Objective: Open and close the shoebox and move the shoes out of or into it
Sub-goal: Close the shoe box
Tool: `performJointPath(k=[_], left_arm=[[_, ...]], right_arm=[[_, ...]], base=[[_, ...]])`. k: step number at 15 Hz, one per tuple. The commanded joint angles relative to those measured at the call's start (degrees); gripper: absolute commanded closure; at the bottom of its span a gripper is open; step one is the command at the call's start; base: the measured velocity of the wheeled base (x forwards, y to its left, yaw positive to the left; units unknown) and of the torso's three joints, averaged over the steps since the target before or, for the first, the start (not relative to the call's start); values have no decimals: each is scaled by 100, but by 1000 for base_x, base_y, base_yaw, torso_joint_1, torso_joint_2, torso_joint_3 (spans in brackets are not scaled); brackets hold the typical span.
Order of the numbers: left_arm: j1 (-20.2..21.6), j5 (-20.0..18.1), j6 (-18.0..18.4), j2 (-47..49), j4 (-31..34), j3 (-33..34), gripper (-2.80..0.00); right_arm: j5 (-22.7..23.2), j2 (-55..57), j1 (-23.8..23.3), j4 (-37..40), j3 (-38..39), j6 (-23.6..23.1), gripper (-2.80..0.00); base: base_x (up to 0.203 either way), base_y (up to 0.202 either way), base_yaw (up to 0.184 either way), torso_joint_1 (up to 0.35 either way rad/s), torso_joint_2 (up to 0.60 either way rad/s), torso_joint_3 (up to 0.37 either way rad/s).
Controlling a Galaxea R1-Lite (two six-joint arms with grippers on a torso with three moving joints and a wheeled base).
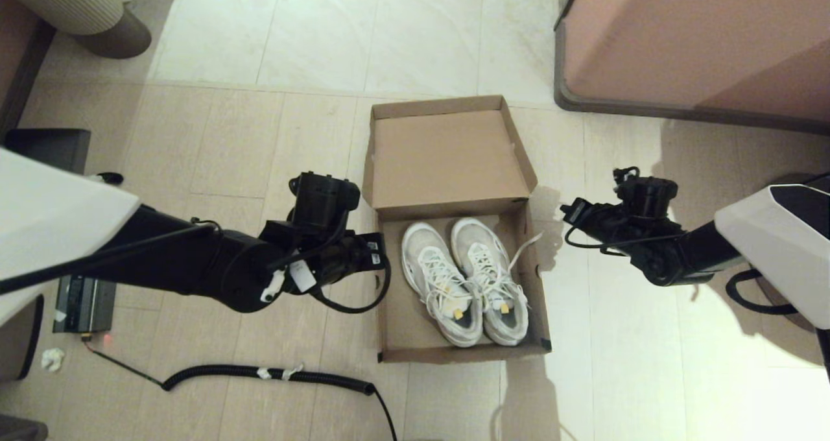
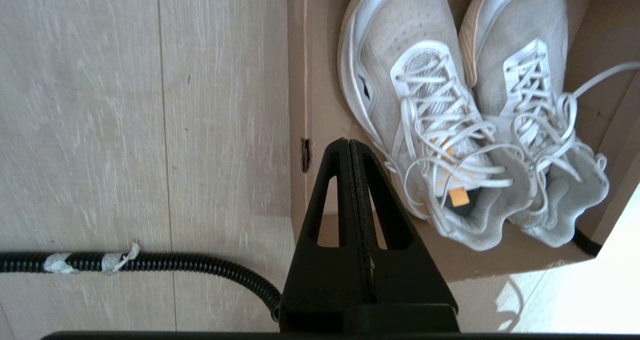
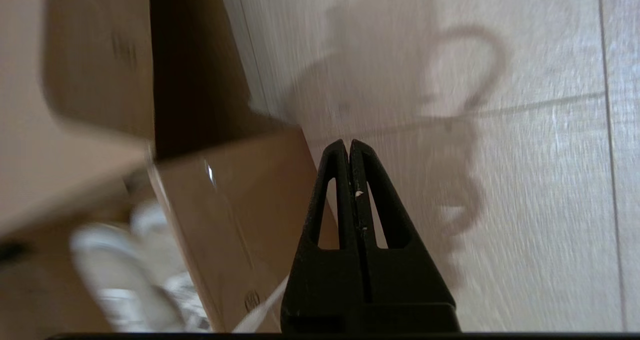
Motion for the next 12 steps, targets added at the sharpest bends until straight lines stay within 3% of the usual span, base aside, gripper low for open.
performJointPath(k=[1,2,3,6,10,12], left_arm=[[40,8,-12,-49,-26,6,0],[40,8,-12,-49,-26,12,0],[40,8,-12,-49,-26,12,0],[39,13,-17,0,-35,28,0],[75,8,-46,-231,-95,292,0],[75,8,-46,-259,-117,331,0]], right_arm=[[1083,184,-374,31,-491,614,0],[1590,334,-516,57,-796,1048,0],[1797,533,-590,61,-1099,1377,0],[1960,957,-445,21,-1685,2258,0],[1989,1494,-219,-115,-2511,2550,0],[2255,1789,-175,-126,-2996,2848,0]], base=[[0,0,0,0,0,0],[0,0,0,0,0,0],[0,0,0,0,0,0],[0,0,0,0,0,0],[0,0,0,0,0,0],[0,0,0,0,0,0]])
